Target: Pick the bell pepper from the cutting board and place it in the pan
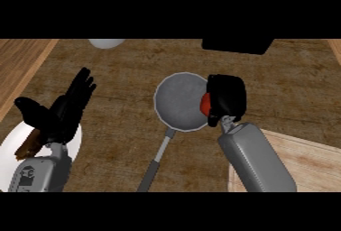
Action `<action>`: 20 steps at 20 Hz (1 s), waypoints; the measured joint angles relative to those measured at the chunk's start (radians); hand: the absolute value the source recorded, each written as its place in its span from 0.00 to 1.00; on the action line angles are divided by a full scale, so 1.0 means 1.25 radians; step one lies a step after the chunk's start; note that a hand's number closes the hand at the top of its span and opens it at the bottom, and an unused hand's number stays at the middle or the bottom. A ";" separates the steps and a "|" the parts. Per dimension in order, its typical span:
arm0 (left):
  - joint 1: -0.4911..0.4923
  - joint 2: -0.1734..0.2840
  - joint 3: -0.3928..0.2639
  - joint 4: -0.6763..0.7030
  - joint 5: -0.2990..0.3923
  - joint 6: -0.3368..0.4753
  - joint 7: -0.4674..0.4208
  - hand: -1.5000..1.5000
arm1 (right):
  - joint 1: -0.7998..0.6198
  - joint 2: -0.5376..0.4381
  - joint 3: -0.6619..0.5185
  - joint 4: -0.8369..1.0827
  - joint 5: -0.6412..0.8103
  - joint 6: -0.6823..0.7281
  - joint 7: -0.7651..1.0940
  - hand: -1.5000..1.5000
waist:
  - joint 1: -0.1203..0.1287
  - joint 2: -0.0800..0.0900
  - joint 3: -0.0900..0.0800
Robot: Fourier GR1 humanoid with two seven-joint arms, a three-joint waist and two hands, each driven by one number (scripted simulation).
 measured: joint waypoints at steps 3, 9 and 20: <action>-0.015 -0.007 -0.013 0.008 -0.005 -0.002 0.003 0.50 | -0.093 0.010 0.046 -0.001 0.041 -0.004 0.132 1.00 | 0.018 0.002 0.000; -0.052 -0.015 -0.030 0.021 -0.011 -0.005 0.010 0.50 | -0.253 0.012 0.109 0.040 0.044 -0.007 0.318 1.00 | 0.049 0.012 0.001; -0.072 -0.025 -0.026 0.040 -0.019 0.013 0.011 0.50 | -0.416 0.007 0.139 0.151 0.001 -0.062 0.447 1.00 | 0.028 0.017 0.003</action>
